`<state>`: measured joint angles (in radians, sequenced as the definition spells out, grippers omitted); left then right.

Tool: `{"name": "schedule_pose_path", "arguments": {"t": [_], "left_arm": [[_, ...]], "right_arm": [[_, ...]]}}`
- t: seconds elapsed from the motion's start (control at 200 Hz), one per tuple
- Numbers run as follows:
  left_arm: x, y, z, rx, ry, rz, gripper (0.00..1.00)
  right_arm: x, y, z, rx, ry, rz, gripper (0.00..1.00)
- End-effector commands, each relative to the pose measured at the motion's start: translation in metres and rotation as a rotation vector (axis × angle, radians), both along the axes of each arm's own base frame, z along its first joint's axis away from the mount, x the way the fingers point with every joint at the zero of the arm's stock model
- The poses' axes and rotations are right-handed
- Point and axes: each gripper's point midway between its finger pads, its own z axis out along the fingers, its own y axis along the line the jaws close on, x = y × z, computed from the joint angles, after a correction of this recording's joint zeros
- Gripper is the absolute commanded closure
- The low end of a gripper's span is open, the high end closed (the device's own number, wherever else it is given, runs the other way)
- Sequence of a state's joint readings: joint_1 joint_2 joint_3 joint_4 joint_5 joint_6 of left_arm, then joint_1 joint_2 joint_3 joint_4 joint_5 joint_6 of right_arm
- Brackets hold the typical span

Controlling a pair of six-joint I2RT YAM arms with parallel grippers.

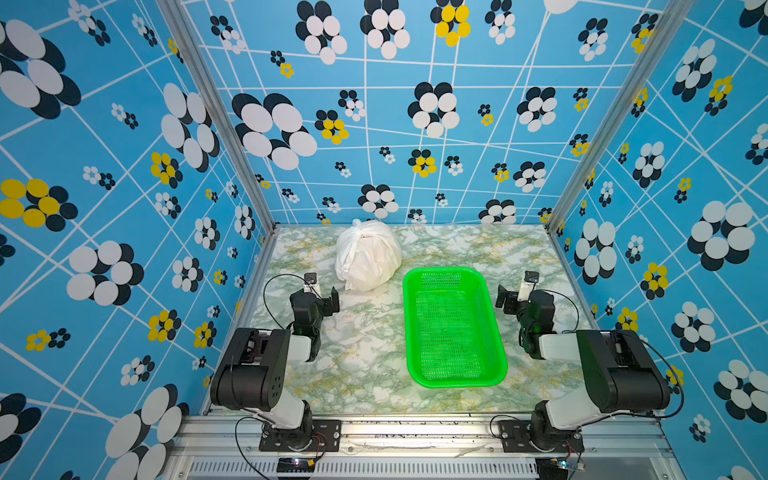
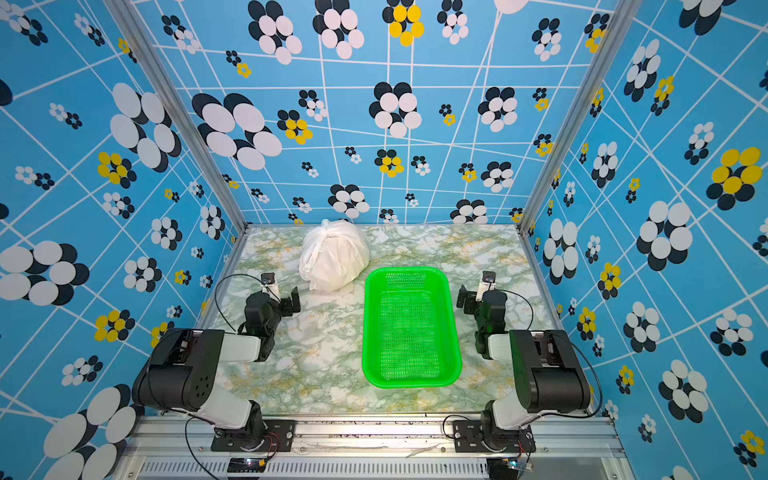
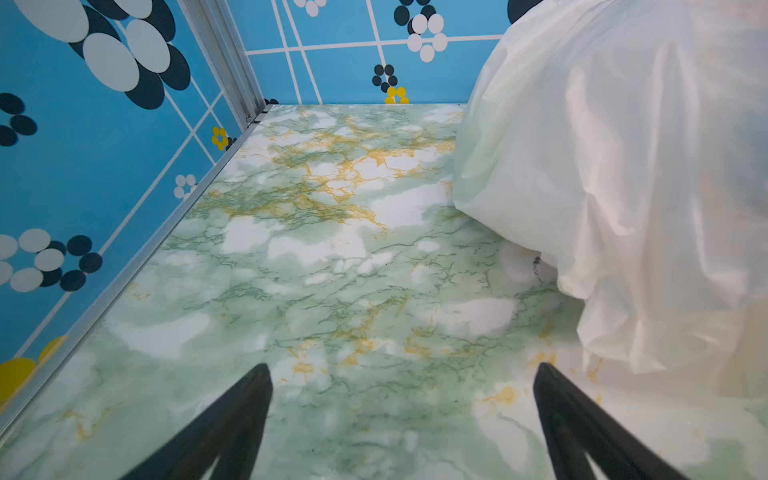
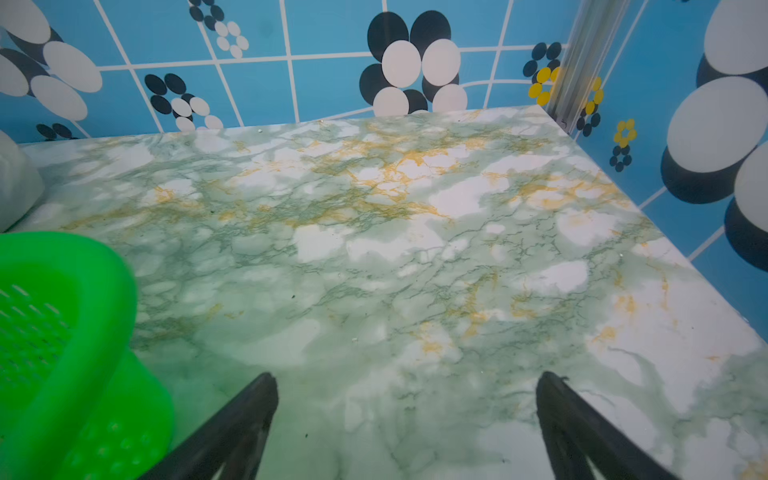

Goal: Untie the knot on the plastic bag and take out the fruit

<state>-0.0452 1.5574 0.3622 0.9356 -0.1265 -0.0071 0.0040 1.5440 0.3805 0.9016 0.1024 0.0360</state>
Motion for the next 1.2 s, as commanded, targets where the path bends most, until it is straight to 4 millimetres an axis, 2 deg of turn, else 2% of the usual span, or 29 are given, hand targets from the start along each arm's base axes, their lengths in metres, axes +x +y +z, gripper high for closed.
{"name": "schedule_pose_path", "arguments": {"t": [0.0,0.87,0.94,1.064,1.194], "left_arm": [[0.003,0.000,0.007,-0.013,-0.022,-0.003,0.01],[0.003,0.000,0.008,-0.013,-0.023,-0.003,0.01],[0.004,-0.005,0.008,-0.013,-0.019,-0.034,0.01],[0.000,-0.004,0.016,-0.011,-0.044,-0.028,0.01],[-0.018,0.008,0.050,0.028,-0.079,0.092,0.01]], "right_arm": [[0.002,0.000,0.002,-0.015,-0.015,-0.003,0.01],[0.002,0.000,0.003,-0.015,-0.017,0.001,0.01],[0.001,0.001,0.002,-0.015,-0.016,0.007,0.01],[-0.010,-0.011,0.018,-0.031,-0.072,-0.085,0.01],[-0.035,-0.017,0.047,-0.073,-0.153,-0.178,0.01]]}}
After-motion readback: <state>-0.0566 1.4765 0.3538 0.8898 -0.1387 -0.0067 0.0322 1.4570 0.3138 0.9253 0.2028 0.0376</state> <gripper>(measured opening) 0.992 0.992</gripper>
